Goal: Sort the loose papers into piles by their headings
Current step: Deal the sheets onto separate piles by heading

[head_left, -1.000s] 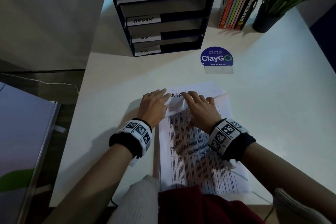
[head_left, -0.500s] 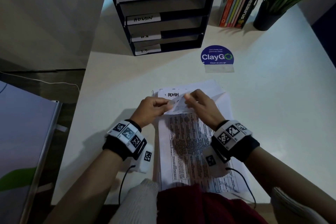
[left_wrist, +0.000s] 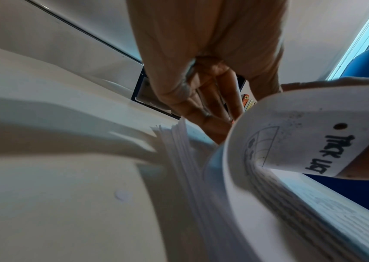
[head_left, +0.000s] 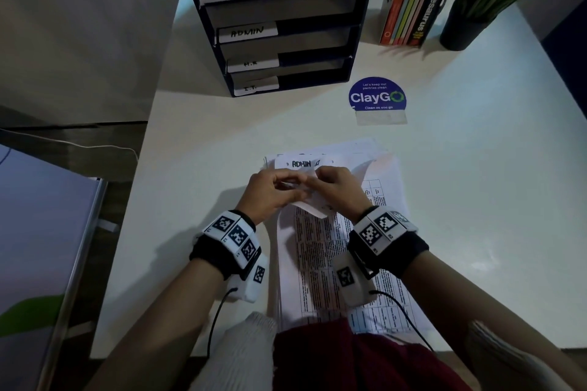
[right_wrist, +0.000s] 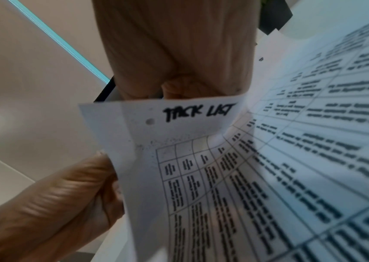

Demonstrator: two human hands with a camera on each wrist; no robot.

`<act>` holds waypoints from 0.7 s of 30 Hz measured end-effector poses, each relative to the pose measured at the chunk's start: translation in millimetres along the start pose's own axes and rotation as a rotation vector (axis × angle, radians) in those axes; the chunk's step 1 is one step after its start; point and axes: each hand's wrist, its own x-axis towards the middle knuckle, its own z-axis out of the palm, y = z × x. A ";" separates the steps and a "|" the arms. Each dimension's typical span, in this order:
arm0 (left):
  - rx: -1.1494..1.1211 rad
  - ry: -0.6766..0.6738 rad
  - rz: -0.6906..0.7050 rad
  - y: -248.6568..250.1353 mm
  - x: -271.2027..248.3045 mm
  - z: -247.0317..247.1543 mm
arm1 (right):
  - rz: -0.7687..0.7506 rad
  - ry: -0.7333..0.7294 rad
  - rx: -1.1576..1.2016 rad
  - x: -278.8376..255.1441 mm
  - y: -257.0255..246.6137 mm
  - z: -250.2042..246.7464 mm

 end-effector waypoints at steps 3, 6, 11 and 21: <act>-0.003 -0.005 0.012 -0.3 -2.6 -0.6 | -0.005 -0.018 0.061 -2.9 1.2 -1.9; -0.021 0.002 0.022 -1.1 -3.1 -1.3 | -0.004 -0.042 0.128 -4.2 0.2 -5.0; -0.109 -0.011 -0.018 -0.2 -3.0 -1.4 | 0.022 -0.066 0.231 -6.2 0.1 -5.6; -0.056 0.179 -0.174 -14.2 6.6 -1.3 | -0.050 0.150 0.258 -18.5 4.5 -11.9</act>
